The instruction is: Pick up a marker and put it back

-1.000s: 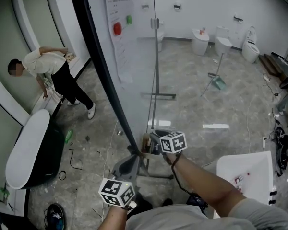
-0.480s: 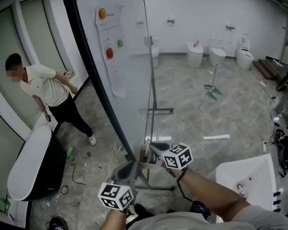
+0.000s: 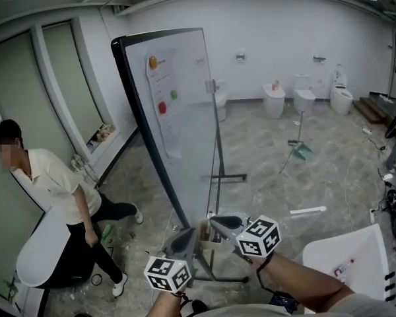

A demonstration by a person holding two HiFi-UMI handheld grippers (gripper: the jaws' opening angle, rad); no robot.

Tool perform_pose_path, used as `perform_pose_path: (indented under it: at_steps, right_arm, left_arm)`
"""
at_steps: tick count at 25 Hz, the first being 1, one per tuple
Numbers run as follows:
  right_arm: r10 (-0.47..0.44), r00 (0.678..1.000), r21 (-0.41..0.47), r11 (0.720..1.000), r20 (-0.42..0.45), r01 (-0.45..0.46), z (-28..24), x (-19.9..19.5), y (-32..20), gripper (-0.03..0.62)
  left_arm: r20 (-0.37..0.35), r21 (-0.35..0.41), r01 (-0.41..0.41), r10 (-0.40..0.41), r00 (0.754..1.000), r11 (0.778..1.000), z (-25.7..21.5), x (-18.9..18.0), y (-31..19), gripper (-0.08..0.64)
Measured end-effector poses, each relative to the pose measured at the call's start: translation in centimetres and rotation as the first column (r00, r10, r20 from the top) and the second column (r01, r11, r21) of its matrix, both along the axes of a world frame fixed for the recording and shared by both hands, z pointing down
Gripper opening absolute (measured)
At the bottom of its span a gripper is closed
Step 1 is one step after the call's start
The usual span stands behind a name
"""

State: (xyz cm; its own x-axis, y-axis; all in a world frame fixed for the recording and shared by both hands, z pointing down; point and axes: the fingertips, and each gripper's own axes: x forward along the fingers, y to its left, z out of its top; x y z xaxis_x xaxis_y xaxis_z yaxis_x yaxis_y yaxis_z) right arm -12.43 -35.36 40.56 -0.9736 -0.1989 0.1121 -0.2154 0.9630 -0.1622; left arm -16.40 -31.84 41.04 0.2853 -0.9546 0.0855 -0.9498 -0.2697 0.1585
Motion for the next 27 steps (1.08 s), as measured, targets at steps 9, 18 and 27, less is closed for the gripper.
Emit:
perform_pose_path:
  at_steps: [9, 18, 27]
  right_arm:
    - [-0.01, 1.0, 0.037, 0.999, 0.002, 0.01, -1.4, 0.6, 1.1, 0.002]
    - [-0.021, 1.0, 0.061, 0.998, 0.011, 0.02, -2.7, 0.6, 1.7, 0.002]
    - [-0.034, 0.999, 0.03, 0.999, 0.017, 0.033, -2.6, 0.5, 2.1, 0.002]
  left_arm:
    - [0.011, 0.023, -0.007, 0.007, 1.0, 1.0, -1.3, 0.9, 0.0, 0.002]
    - [0.002, 0.023, 0.001, -0.001, 1.0, 1.0, -1.3, 1.3, 0.0, 0.002]
    - [-0.001, 0.026, 0.011, -0.011, 1.0, 1.0, -1.2, 1.5, 0.4, 0.002]
